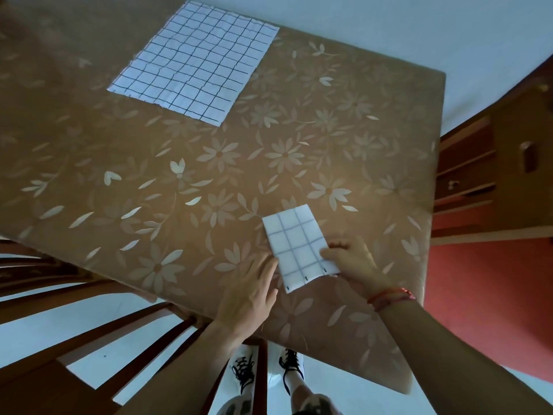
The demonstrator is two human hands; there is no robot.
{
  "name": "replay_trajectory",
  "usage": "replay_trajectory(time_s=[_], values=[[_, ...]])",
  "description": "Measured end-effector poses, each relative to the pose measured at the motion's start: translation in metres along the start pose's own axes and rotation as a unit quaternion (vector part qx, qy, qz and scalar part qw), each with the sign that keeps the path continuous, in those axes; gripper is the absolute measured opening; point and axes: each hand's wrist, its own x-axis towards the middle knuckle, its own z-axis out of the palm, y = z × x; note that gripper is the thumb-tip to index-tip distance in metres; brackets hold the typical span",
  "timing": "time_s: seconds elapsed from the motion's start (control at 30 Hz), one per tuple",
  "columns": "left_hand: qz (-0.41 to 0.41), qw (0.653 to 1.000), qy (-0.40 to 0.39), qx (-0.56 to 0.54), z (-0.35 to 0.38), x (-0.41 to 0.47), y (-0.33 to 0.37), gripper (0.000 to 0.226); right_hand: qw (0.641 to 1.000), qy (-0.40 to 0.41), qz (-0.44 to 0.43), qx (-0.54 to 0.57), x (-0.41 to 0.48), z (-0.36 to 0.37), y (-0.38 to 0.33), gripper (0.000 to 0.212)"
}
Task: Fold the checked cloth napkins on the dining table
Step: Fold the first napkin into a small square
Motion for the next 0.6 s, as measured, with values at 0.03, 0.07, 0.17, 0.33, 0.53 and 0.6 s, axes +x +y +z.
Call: replay_trajectory(time_s=[0.03, 0.07, 0.17, 0.33, 0.53, 0.6], values=[[0.000, 1.000, 0.000, 0.002, 0.002, -0.001, 0.000, 0.059, 1.000, 0.001, 0.011, 0.021, -0.005, 0.001, 0.005, 0.010], [0.000, 1.000, -0.002, 0.005, 0.005, -0.001, 0.000, 0.059, 0.999, 0.005, 0.025, 0.041, -0.011, 0.002, 0.008, 0.008], [0.010, 1.000, -0.004, 0.011, 0.014, -0.006, -0.003, 0.060, 0.997, -0.008, 0.044, 0.056, -0.021, 0.006, 0.021, 0.011], [0.027, 0.999, 0.009, 0.033, 0.020, -0.014, -0.007, 0.054, 0.999, -0.019, 0.042, 0.018, -0.023, 0.006, 0.038, 0.029], [0.046, 0.998, 0.030, 0.033, 0.023, -0.016, -0.010, 0.021, 0.997, -0.061, 0.001, -0.041, -0.034, -0.002, 0.032, 0.036], [0.052, 0.998, 0.036, 0.024, 0.022, -0.015, -0.010, 0.015, 0.995, -0.078, 0.008, -0.057, -0.034, -0.005, 0.033, 0.043]])
